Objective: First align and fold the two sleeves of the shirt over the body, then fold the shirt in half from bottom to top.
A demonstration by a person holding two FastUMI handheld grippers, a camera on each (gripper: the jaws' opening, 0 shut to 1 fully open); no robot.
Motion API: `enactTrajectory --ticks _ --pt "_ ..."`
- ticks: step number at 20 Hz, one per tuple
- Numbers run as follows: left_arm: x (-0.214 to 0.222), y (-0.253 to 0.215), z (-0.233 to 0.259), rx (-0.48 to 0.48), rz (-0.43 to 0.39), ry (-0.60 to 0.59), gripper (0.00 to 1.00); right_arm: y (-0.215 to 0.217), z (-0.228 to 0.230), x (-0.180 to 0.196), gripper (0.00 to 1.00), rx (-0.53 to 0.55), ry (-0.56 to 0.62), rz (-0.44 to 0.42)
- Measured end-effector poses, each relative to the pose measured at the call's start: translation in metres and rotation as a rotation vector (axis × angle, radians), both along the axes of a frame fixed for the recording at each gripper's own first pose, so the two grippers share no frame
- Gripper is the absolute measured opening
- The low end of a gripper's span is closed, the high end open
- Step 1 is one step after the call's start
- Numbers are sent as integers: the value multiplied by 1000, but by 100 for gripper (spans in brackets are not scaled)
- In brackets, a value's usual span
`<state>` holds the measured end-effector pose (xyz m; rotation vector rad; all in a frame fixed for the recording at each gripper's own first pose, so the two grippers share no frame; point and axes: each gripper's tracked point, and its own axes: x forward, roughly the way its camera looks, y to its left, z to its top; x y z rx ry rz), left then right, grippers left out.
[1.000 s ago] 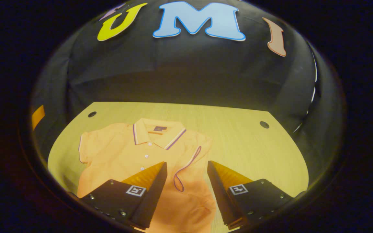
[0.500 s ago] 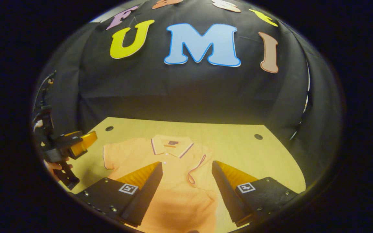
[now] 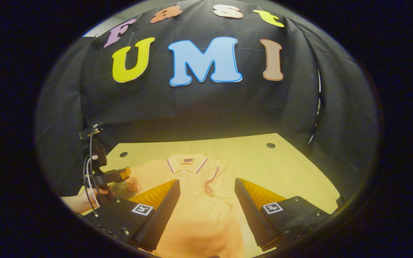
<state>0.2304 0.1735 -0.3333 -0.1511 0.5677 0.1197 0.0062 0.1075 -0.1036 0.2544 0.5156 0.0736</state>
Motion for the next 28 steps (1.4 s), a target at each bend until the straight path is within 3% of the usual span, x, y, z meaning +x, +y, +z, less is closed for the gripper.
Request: enactTrajectory --ticks 3,7,13,16,17,18,19,21,24,28 --pt "1 -2 -19 15 -13 54 94 -6 3 -6 95 -47 -4 -16" --pt "4 -6 -40 28 -37 105 95 4 14 -8 94 -30 -29 -11" --pt "12 -19 -44 95 -112 127 94 14 17 -11 95 -56 -33 16" --pt "13 -26 -45 99 -147 129 69 15 16 -11 95 -53 -31 13" --pt "15 -25 -46 101 -155 126 47 13 16 -12 95 -61 -29 10" --pt "16 -23 -45 105 -157 123 37 12 14 -13 95 -63 -25 7" --pt "16 -24 -45 101 -158 120 19 11 12 -13 95 -60 -17 4" --pt "17 -22 -44 109 -143 115 9 10 8 -15 94 -44 -1 -5" --pt "20 -15 -31 145 -107 80 8 6 4 -19 95 -45 13 -16" --pt "24 -29 -3 184 -149 18 8 5 -2 -22 95 -39 32 -26"
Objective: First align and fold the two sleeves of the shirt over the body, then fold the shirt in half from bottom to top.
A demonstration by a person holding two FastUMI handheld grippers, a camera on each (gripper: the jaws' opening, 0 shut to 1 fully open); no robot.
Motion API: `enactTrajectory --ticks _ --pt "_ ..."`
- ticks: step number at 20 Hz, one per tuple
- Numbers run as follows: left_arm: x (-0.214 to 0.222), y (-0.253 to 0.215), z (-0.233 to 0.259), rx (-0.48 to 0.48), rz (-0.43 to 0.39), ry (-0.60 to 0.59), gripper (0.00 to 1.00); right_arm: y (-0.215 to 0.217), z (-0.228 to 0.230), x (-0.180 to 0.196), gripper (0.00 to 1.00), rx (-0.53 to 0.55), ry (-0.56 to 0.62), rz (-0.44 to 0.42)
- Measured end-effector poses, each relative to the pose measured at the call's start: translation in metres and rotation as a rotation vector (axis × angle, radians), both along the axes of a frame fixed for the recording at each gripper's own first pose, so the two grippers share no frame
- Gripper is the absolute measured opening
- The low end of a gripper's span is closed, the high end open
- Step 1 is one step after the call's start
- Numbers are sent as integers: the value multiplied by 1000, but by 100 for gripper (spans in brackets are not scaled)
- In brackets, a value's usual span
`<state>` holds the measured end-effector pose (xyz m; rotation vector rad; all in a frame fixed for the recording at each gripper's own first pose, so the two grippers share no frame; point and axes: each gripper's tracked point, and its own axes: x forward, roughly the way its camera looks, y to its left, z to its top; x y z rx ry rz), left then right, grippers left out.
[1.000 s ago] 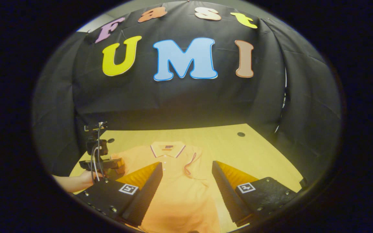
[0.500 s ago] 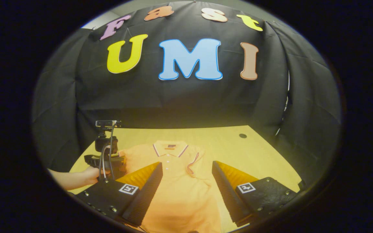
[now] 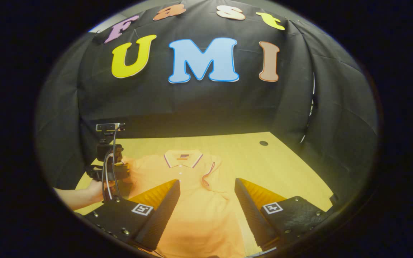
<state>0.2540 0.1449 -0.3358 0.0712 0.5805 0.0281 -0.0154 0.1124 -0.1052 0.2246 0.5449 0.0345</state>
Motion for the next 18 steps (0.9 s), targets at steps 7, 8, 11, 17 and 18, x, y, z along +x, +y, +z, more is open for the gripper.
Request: enactTrajectory --ticks 7,8,11,17,18 --pt "-2 -59 17 90 -169 -40 9 -2 -7 0 95 18 13 -18" --pt "-3 -67 17 91 -187 -39 8 -2 -8 0 95 17 14 -16" --pt "-6 -86 16 109 -233 -32 9 -6 -14 -3 95 3 20 0" --pt "-18 -111 3 185 -305 9 17 -24 -20 -14 95 15 9 13" --pt "-23 -117 3 181 -309 14 23 -28 -22 -17 94 11 8 14"
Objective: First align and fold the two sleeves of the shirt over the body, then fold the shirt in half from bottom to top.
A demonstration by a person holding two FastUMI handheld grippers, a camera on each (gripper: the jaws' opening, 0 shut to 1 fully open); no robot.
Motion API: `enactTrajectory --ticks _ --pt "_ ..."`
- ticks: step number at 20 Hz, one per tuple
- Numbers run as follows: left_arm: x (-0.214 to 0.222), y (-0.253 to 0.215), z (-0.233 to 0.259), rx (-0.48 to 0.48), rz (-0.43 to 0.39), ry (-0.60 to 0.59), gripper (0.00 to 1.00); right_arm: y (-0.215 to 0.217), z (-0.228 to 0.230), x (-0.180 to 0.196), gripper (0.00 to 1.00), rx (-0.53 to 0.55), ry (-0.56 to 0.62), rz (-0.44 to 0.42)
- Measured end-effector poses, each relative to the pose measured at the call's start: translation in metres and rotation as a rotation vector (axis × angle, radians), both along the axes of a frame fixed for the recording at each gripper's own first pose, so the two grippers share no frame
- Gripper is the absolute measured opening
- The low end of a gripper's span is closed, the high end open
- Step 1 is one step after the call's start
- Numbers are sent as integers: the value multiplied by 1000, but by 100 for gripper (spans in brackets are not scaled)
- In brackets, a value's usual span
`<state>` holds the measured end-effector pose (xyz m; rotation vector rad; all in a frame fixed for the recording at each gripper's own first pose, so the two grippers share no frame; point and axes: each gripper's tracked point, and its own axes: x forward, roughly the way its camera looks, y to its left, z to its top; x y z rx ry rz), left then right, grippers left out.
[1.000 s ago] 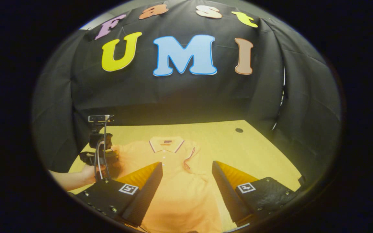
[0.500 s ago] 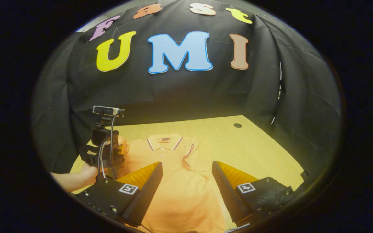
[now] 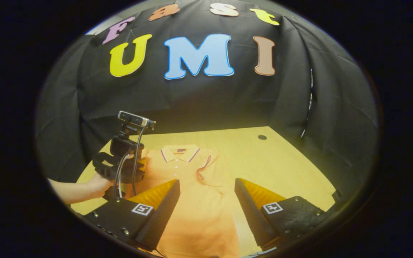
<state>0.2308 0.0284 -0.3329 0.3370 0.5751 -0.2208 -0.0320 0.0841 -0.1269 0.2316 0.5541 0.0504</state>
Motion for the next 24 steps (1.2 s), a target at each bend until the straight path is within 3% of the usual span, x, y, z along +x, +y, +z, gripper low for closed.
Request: enactTrajectory --ticks 2,3,4,6,7,8,13,14,17,20,24 --pt "-9 -5 1 -10 -9 9 31 -9 -3 -3 95 -18 -6 6" --pt "-16 -7 2 -20 -7 20 65 -13 -4 -4 94 -25 -10 11" --pt "-21 -8 4 -27 4 21 76 -15 -4 -6 94 -26 -15 18" --pt "-36 -12 12 -60 22 16 92 -15 -8 -15 95 -23 -20 42" --pt "-45 -15 17 -84 32 13 93 -16 -9 -20 95 -24 -26 56" --pt "-55 -17 23 -107 43 12 100 -16 -12 -25 94 -25 -26 73" --pt "-119 -11 51 -178 116 -19 100 -23 -25 -59 95 -20 -36 150" --pt "-134 -8 54 -183 133 -24 96 -25 -26 -64 95 -23 -40 163" --pt "-179 1 65 -188 169 -42 100 -35 -34 -83 95 -35 -44 187" --pt "-219 7 68 -193 192 -50 96 -38 -44 -102 95 -23 -27 207" --pt "-261 13 76 -208 201 -55 100 -36 -57 -122 95 -36 -8 237"
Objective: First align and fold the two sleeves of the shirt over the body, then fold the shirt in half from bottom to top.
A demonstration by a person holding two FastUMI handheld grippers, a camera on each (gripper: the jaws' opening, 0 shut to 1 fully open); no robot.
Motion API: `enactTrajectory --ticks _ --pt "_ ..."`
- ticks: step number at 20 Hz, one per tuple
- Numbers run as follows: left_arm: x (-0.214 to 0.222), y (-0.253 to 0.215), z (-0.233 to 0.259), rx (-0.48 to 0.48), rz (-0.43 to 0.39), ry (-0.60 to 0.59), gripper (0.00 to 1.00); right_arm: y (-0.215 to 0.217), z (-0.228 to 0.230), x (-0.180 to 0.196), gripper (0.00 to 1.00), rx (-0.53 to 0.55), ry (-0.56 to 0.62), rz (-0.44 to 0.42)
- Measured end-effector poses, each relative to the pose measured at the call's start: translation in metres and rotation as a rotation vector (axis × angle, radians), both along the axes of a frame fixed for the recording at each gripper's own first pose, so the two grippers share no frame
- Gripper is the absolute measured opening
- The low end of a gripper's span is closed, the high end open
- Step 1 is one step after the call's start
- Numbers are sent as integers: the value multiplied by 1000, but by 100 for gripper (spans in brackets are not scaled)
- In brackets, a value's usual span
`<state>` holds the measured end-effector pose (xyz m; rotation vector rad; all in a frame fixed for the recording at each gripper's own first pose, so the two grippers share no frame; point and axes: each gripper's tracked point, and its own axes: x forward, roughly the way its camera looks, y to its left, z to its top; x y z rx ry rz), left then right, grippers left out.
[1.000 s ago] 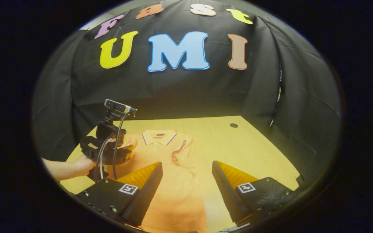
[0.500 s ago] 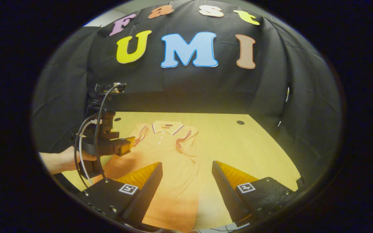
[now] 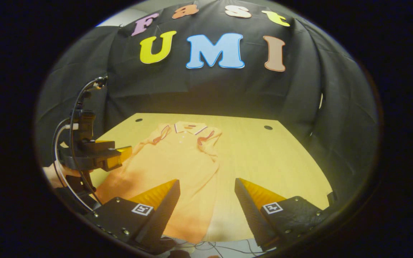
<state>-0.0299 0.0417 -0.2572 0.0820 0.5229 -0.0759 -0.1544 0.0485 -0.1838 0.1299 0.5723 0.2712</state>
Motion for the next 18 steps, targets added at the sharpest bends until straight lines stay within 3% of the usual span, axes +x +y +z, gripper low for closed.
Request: enactTrajectory --ticks 6,7,8,9,18 --pt "-62 8 -4 -9 -34 24 100 15 -39 -30 95 -7 102 12" --pt "-72 11 -11 -8 -41 40 92 18 -46 -35 95 -10 123 11" --pt "-84 15 -19 -12 -42 63 92 20 -54 -41 95 -14 144 10" --pt "-96 19 -27 -19 -44 82 100 21 -61 -45 95 -16 165 7" --pt "-161 48 -79 -36 -29 229 100 38 -115 -78 95 -13 359 -18"
